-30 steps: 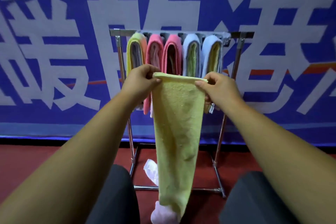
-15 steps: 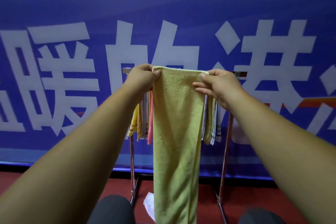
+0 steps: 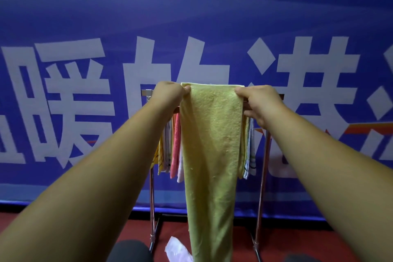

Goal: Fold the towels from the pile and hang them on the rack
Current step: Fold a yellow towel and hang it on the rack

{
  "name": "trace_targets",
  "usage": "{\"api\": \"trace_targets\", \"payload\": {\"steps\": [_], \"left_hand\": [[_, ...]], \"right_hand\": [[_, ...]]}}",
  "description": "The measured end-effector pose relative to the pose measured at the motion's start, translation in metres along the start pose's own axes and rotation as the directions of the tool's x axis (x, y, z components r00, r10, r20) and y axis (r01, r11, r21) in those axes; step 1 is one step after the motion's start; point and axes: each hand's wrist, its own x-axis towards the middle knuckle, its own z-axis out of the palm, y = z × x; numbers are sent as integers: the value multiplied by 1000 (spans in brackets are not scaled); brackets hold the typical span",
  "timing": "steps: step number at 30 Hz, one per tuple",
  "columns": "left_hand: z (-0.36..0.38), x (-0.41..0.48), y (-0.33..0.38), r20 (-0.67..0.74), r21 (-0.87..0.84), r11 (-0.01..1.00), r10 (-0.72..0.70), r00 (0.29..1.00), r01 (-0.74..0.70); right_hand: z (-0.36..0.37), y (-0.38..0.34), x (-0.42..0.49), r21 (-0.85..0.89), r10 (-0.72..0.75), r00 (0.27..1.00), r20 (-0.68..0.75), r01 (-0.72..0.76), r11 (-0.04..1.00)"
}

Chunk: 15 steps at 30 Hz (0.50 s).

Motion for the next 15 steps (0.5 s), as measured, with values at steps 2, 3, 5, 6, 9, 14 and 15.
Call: {"api": "trace_targets", "payload": {"steps": [2, 3, 5, 6, 9, 14, 15], "left_hand": [[0, -1, 2, -18, -28, 1000, 2, 1000, -3], [0, -1, 2, -33, -50, 999, 0, 999, -1], [0, -1, 0, -64, -74, 997, -1, 998, -4], [0, -3, 0, -71, -71, 998, -5, 997, 0], [2, -4, -9, -84, -61, 998, -36, 996, 31], [7, -8, -19, -126, -12, 997, -78, 989, 77], [9, -9, -20, -134, -16, 996, -84, 987, 83]], "right_hand": [[2, 0, 2, 85, 47, 999, 15, -48, 995], [3, 2, 3, 113, 67, 998, 13, -68, 991], [5, 4, 4, 139, 101, 995, 10, -101, 985], [6, 5, 3, 134, 116, 993, 14, -117, 984], [9, 9, 0, 91, 179, 983, 42, -182, 979], [21, 16, -6, 81, 247, 967, 70, -252, 964], [24, 17, -7, 87, 244, 968, 64, -249, 965]]}}
